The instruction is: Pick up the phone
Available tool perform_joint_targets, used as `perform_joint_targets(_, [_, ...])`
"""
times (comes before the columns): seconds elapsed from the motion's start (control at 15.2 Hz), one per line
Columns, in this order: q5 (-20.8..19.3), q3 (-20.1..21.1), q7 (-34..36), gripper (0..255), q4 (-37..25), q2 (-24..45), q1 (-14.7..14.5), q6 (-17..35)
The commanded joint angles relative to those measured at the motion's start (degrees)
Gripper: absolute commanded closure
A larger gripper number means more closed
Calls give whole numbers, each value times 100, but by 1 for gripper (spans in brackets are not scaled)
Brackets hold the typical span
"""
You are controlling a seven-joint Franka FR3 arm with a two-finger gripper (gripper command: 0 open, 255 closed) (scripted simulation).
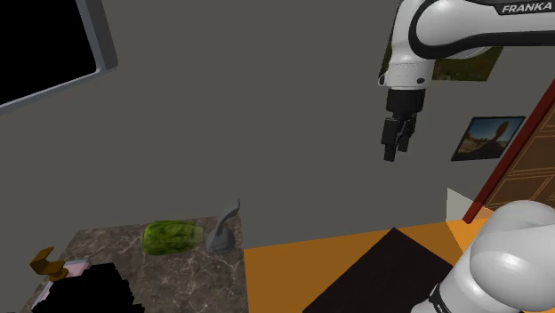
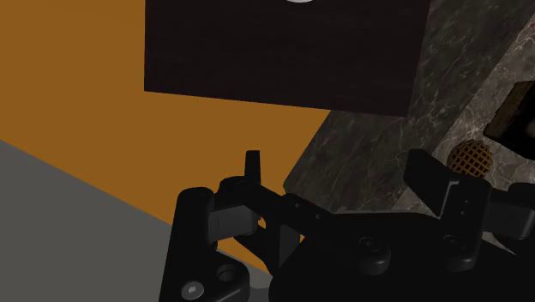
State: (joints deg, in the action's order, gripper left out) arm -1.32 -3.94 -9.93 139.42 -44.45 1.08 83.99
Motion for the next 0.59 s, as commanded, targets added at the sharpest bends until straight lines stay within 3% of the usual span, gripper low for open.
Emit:
perform_joint_targets(0.0, [0,0,0,0,0,0,0,0])
perform_joint_targets(0.53, [357,161,-205,0,-235,1514,-403,1244])
